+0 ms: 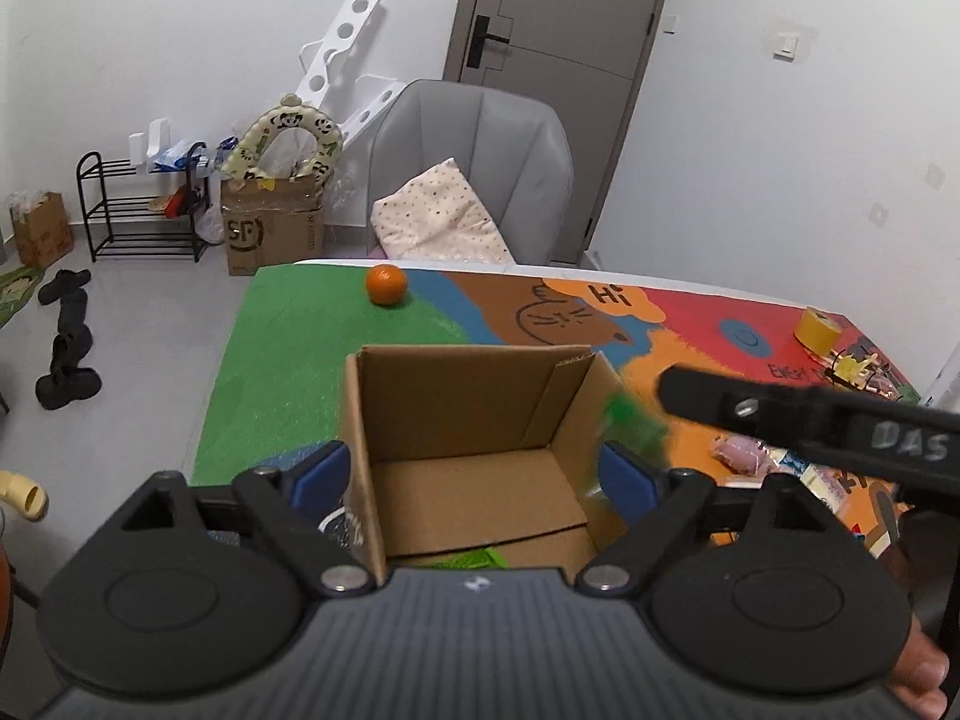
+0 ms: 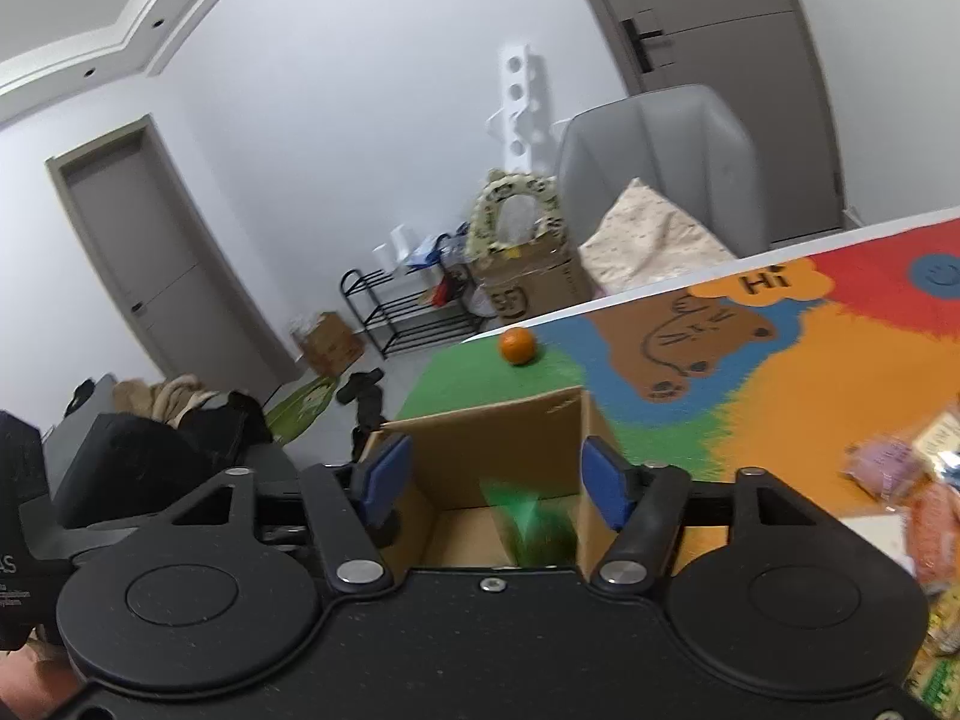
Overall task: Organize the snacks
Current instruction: 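Drop the green snacks into the cardboard box by opening both tools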
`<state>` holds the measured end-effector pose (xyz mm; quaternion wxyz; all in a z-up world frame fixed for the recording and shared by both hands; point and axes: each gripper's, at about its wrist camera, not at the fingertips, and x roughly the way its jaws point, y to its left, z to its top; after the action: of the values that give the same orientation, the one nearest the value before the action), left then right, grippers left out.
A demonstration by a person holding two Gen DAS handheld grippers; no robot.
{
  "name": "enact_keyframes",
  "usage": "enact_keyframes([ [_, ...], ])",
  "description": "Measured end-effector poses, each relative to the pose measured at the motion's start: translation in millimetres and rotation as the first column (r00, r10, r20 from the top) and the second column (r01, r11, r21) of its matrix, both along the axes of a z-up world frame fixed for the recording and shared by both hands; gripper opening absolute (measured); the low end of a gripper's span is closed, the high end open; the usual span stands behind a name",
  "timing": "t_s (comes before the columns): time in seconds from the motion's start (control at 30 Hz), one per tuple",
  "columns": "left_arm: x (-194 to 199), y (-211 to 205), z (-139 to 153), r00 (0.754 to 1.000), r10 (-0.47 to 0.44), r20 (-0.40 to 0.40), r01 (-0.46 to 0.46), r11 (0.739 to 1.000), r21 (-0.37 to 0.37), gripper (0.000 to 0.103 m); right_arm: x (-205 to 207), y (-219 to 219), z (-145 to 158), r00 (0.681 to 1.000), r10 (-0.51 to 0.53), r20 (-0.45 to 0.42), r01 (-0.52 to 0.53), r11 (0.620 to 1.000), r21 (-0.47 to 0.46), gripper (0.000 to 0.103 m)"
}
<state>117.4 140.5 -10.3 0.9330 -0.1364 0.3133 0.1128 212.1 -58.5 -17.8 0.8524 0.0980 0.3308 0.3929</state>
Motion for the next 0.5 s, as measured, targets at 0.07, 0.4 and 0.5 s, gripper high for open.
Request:
enact_keyframes([
  [0.07, -3, -1, 0, 1.0, 0.006, 0.002, -0.006, 1.0, -0.001, 0.092, 0, -8, -2, 1.0, -0.007, -0.02, 0.007, 1.0, 0.002, 0.065],
  [0.4, -16, -11, -1, 0.999, 0.032, 0.003, -0.032, 0.999, -0.026, 0.099, -16, -41, -11, 0.998, -0.052, -0.031, 0.052, 0.999, -0.01, 0.082],
  [0.5, -17, -15, -1, 1.0, 0.028, -0.01, -0.029, 0.998, -0.049, 0.1, -20, -52, -13, 0.997, -0.068, -0.041, 0.068, 0.998, -0.007, 0.087],
])
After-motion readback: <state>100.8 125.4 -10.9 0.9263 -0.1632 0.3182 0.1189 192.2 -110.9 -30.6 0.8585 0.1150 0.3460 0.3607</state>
